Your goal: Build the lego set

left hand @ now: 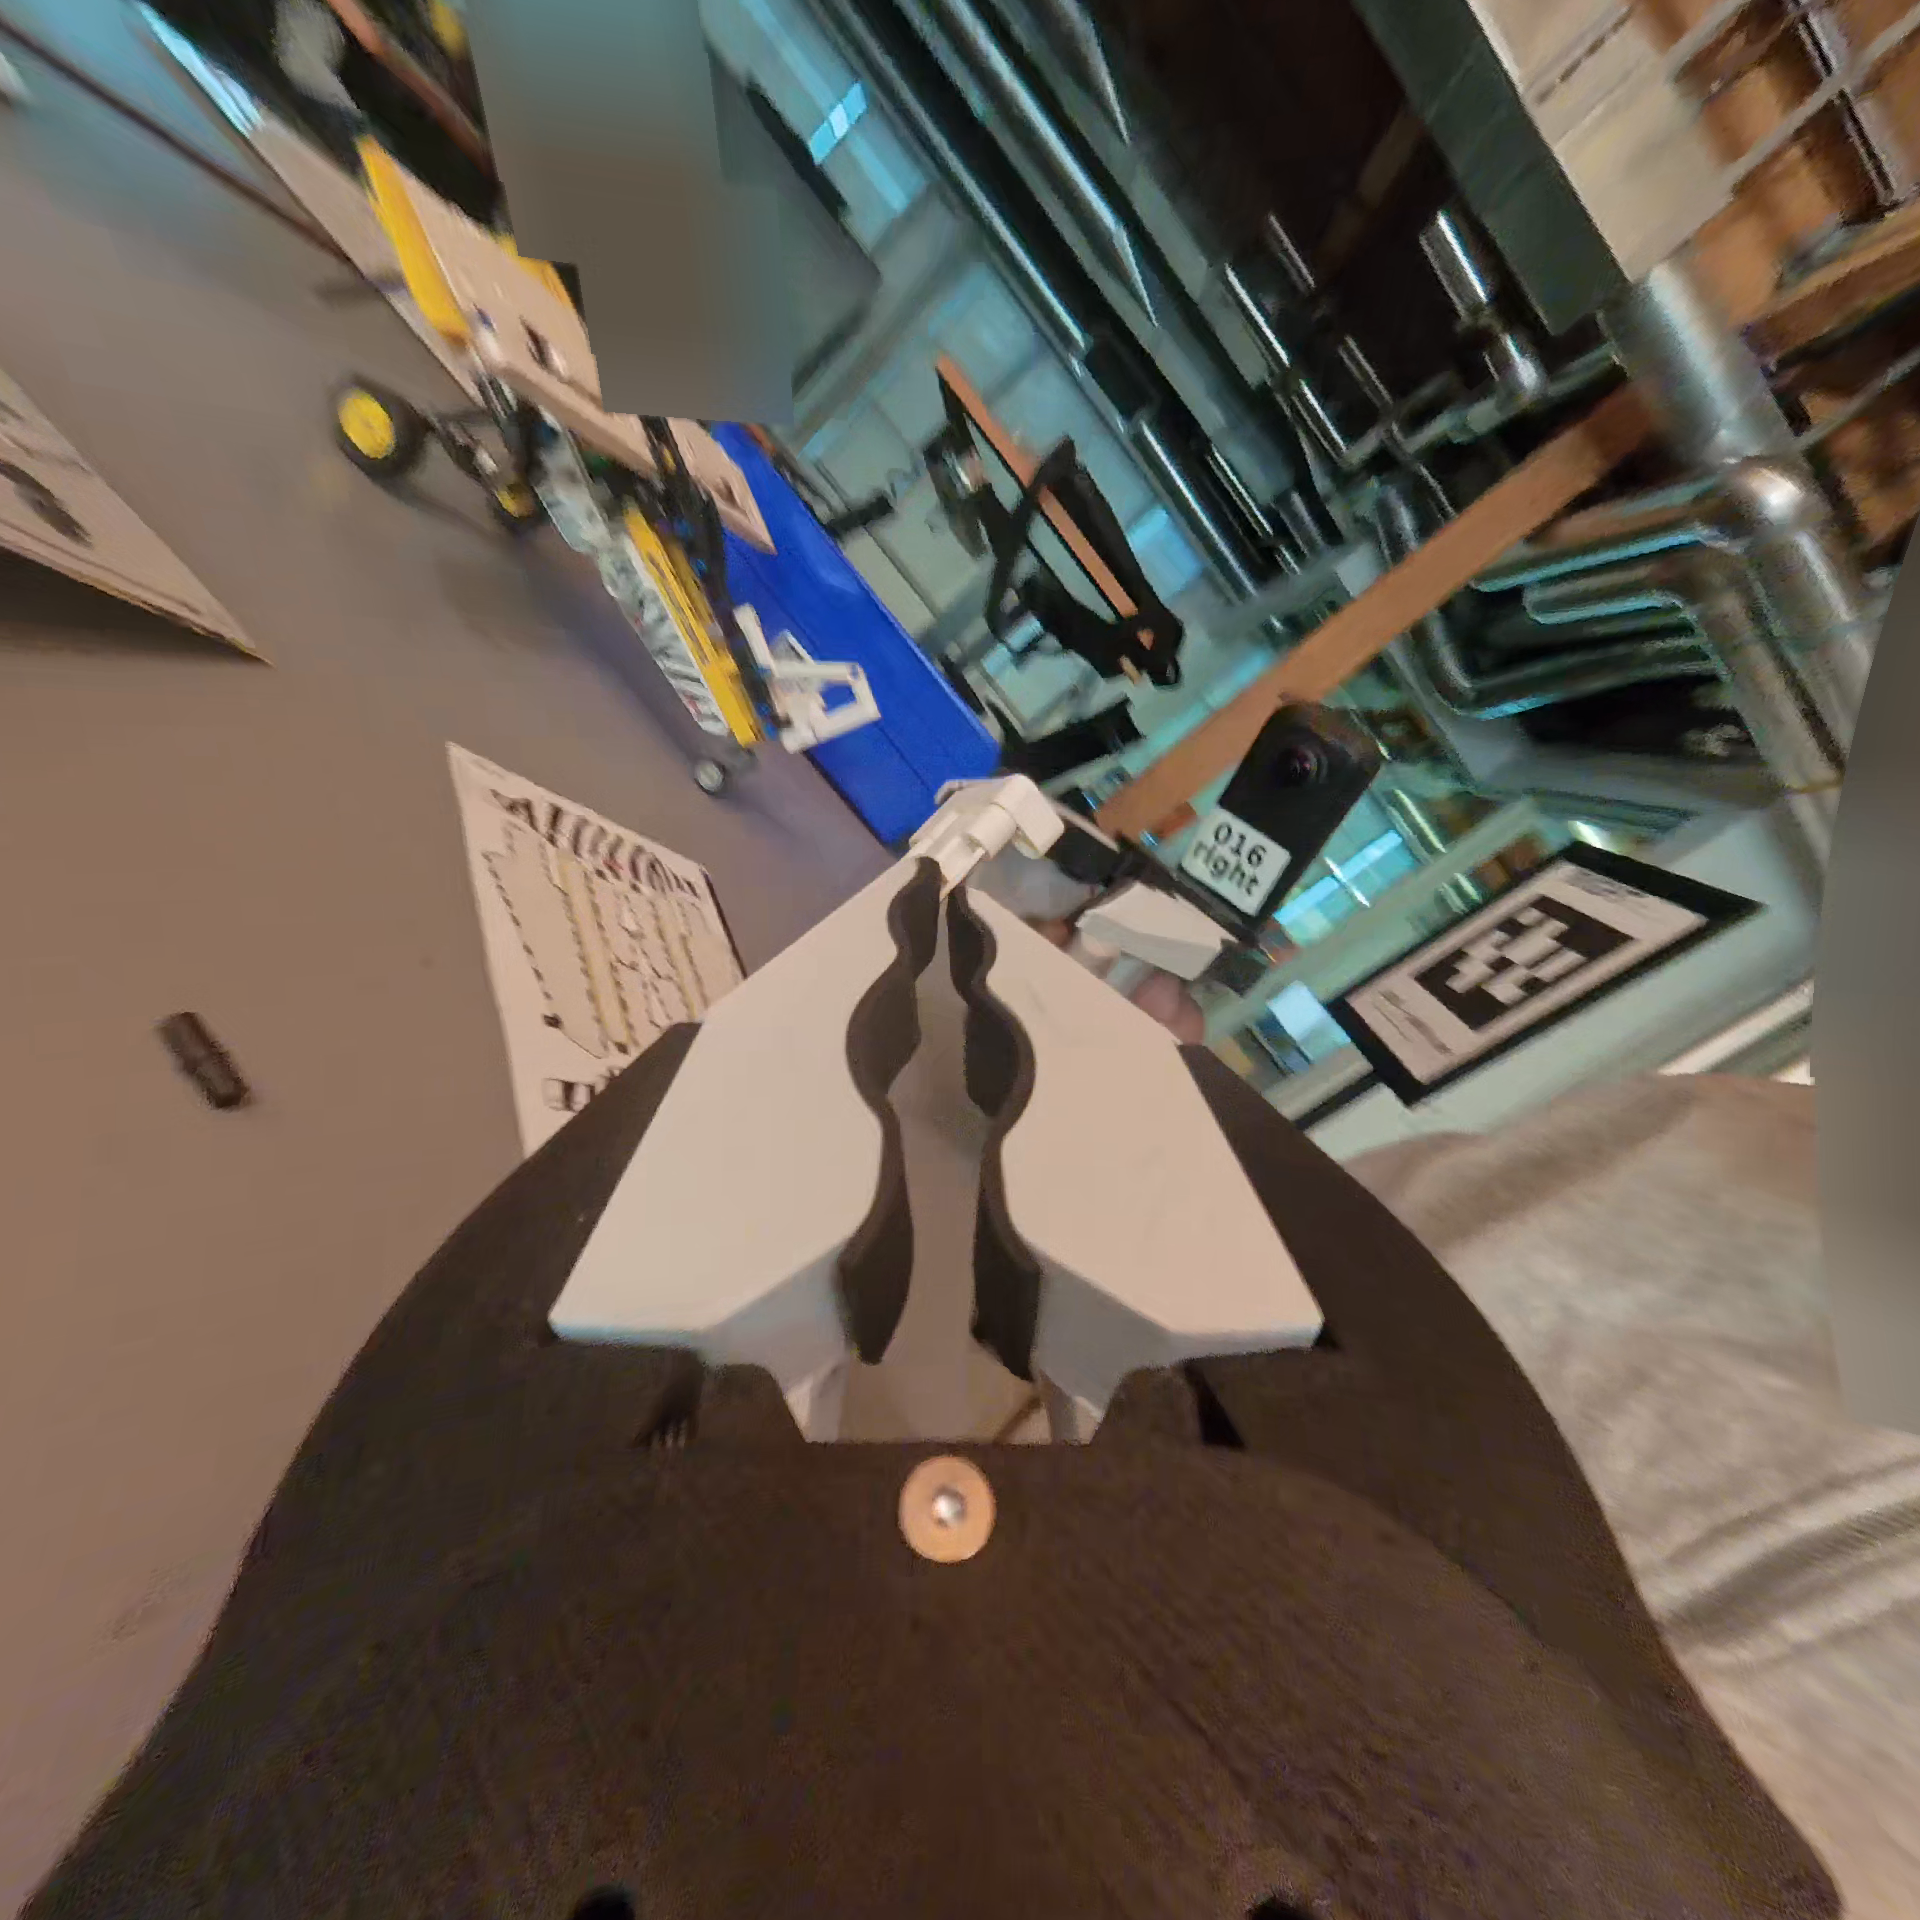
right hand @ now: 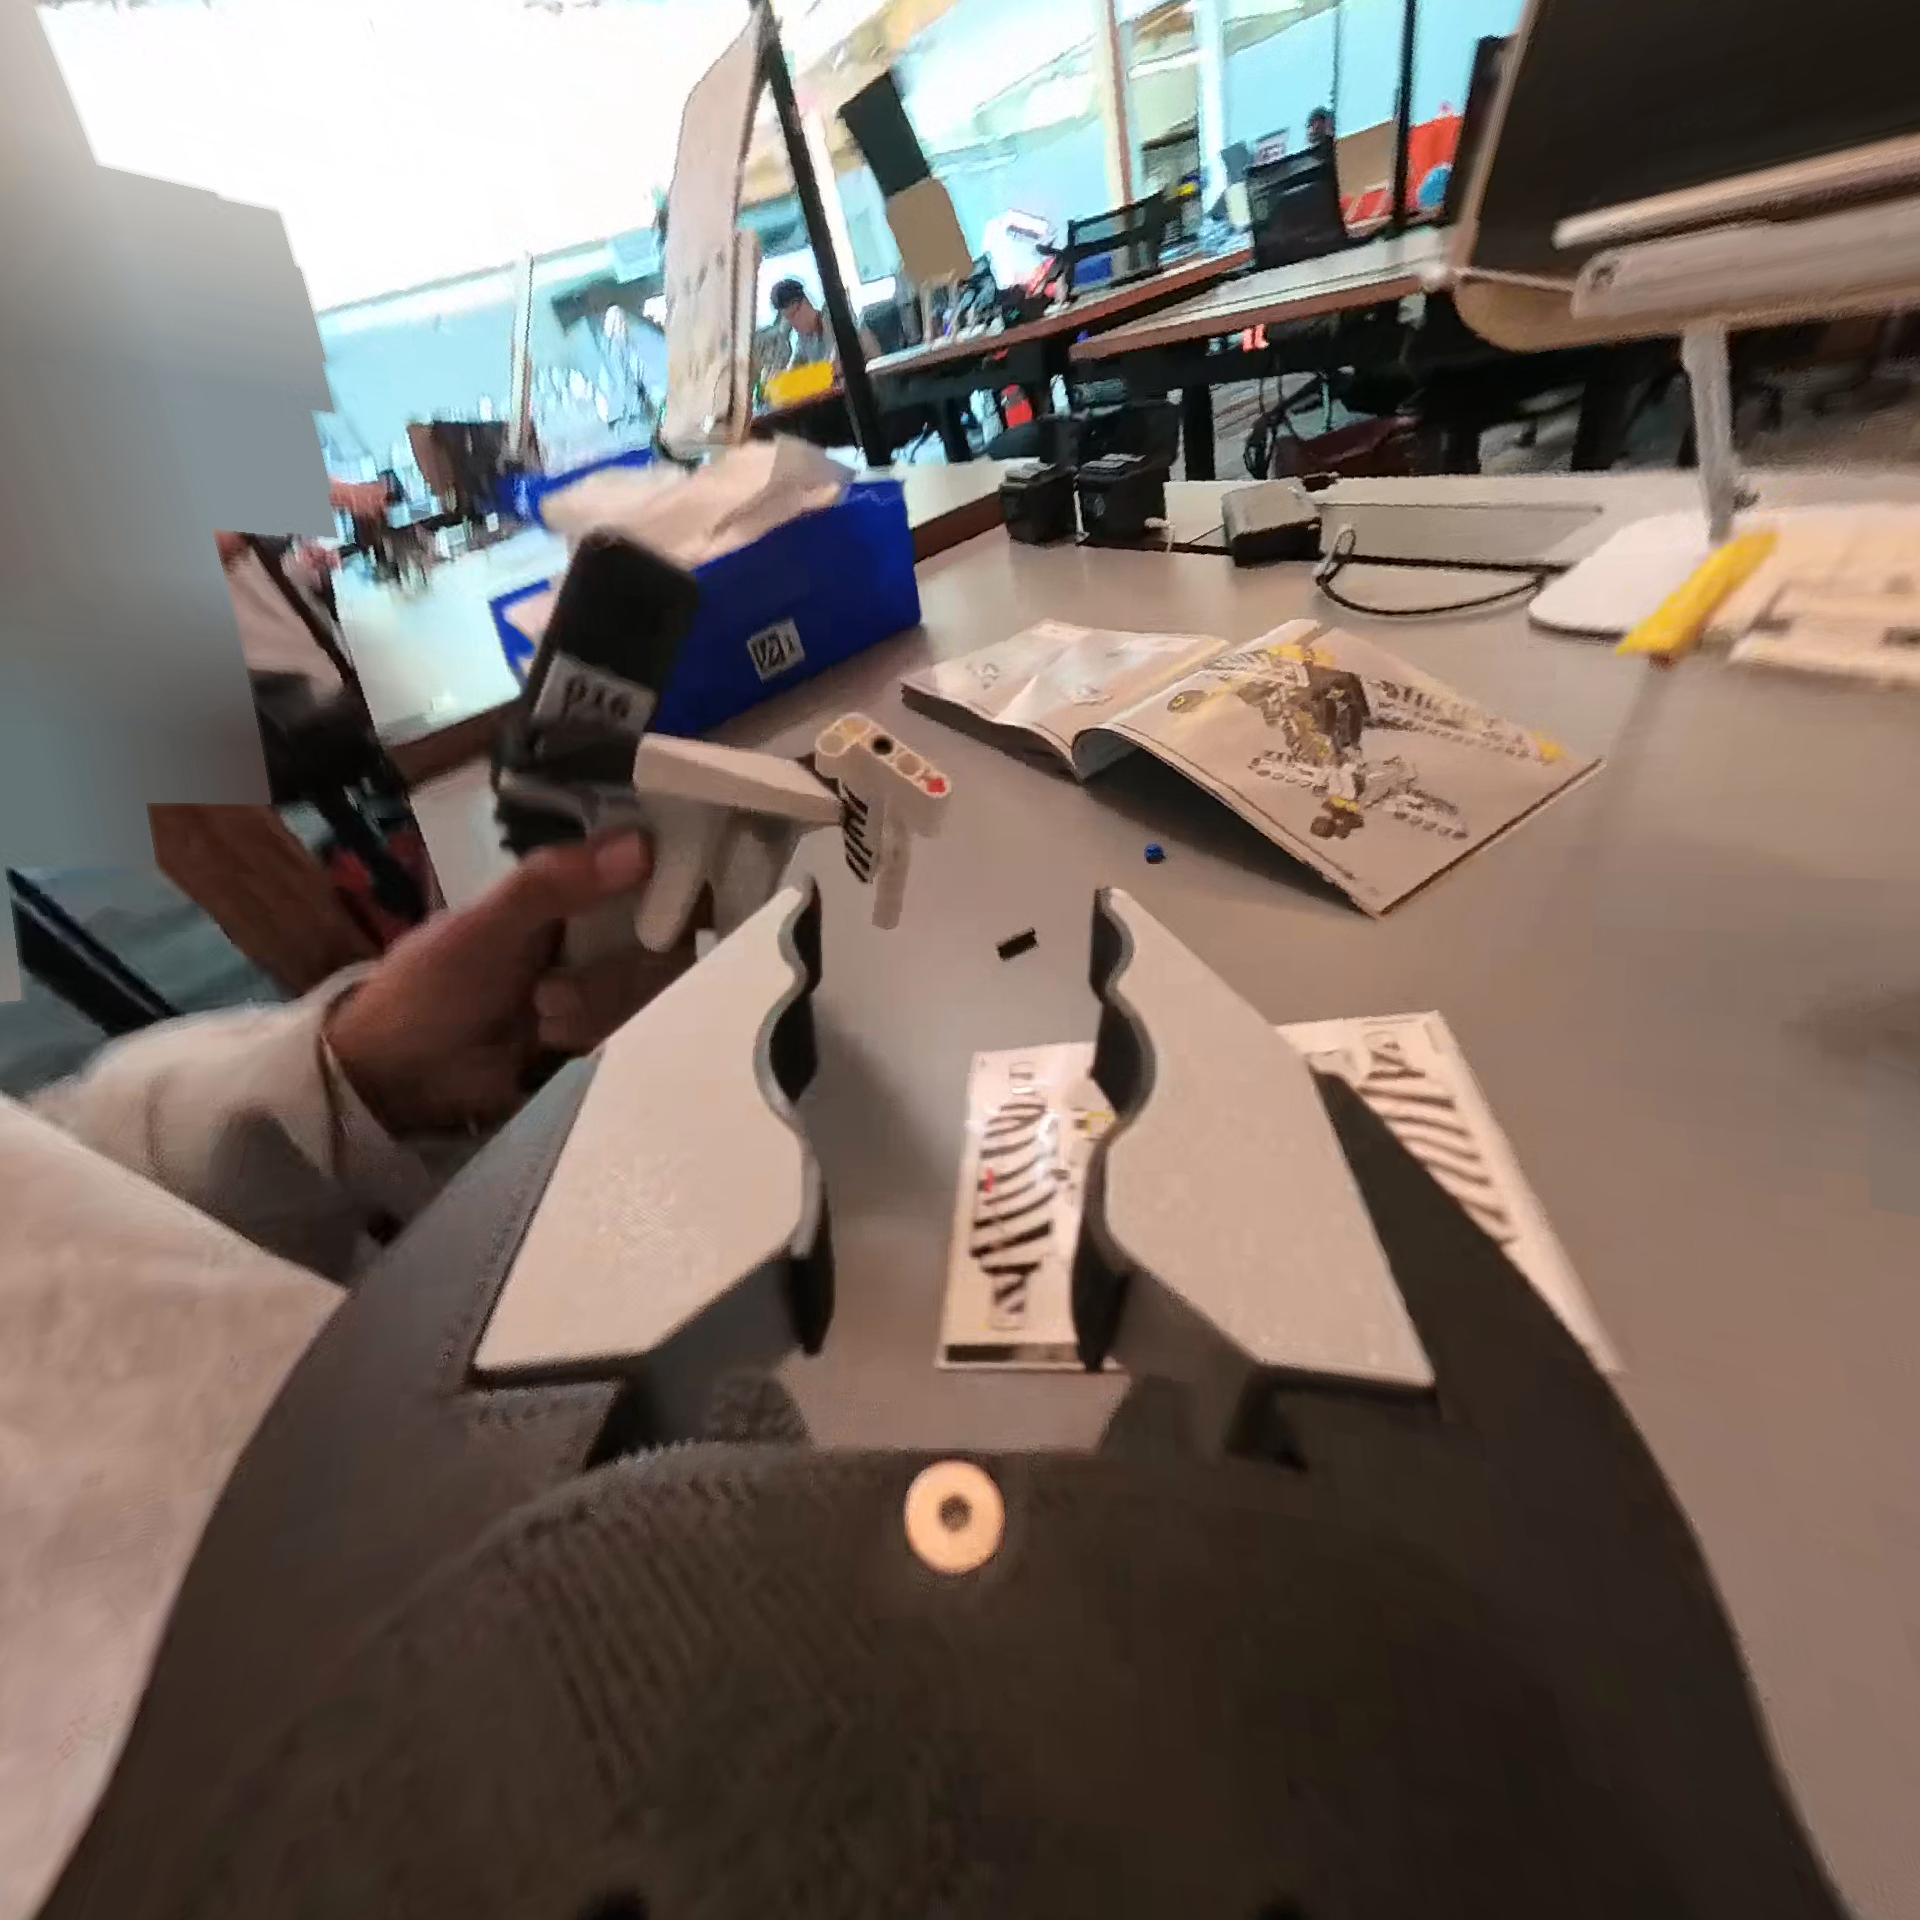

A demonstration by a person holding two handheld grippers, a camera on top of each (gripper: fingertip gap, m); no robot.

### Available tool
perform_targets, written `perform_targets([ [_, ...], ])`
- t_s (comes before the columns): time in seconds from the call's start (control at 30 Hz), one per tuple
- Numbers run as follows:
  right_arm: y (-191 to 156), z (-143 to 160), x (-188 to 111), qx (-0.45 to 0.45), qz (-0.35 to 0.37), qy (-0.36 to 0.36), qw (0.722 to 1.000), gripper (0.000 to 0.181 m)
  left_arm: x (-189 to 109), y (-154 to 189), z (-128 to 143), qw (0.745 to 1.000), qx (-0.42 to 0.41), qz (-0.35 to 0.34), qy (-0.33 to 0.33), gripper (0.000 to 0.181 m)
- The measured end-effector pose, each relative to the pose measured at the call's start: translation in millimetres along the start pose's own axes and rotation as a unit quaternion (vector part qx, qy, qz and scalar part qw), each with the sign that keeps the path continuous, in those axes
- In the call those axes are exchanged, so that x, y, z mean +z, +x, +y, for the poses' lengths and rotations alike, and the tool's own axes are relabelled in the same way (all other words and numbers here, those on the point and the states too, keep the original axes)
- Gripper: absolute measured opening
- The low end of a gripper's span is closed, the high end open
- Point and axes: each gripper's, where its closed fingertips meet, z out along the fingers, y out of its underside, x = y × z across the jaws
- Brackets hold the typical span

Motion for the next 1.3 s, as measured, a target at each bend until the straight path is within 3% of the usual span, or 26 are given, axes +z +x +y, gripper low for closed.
perform_targets([
  [0.13,-5,-6,-2,-0.098,-0.046,-0.031,0.994,0.048,16,7,19,0.992,-0.055,0.042,-0.107,0.0],
  [0.27,-13,9,-5,-0.143,-0.118,-0.096,0.978,0.039,26,15,32,0.981,-0.074,0.068,-0.165,0.0],
  [0.33,-15,14,-7,-0.165,-0.129,-0.116,0.971,0.024,30,15,40,0.977,-0.069,0.066,-0.193,0.0],
  [0.37,-14,16,-8,-0.173,-0.13,-0.121,0.969,0.007,32,13,41,0.976,-0.065,0.06,-0.199,0.0],
  [0.4,-13,17,-9,-0.166,-0.126,-0.124,0.97,0.007,34,12,40,0.977,-0.06,0.059,-0.195,0.0],
  [0.47,-8,18,-10,-0.1,-0.118,-0.136,0.979,0.006,39,13,32,0.983,-0.026,0.059,-0.172,0.004],
  [0.6,19,3,-18,0.084,-0.067,-0.068,0.992,0.006,50,21,13,0.987,0.126,0.05,-0.09,0.057],
  [0.63,23,-2,-22,0.155,-0.075,-0.044,0.984,0.006,54,21,14,0.98,0.173,0.032,-0.089,0.071],
  [0.7,33,-10,-32,0.296,-0.097,0.0,0.95,0.005,62,17,22,0.957,0.266,-0.008,-0.115,0.078],
  [0.77,38,-10,-40,0.392,-0.128,0.019,0.911,0.006,70,11,29,0.927,0.345,-0.046,-0.143,0.076],
  [0.87,37,3,-43,0.442,-0.144,0.0,0.885,0.006,81,13,34,0.901,0.4,-0.053,-0.156,0.065],
  [1.0,29,2,-45,0.503,-0.187,0.002,0.844,0.005,87,14,44,0.888,0.417,-0.041,-0.191,0.028],
  [1.17,31,6,-46,0.508,-0.187,-0.005,0.84,0.006,88,12,48,0.888,0.415,-0.04,-0.194,0.025],
  [1.3,32,10,-46,0.502,-0.183,-0.011,0.845,0.005,89,12,47,0.917,0.353,-0.022,-0.186,0.019],
])
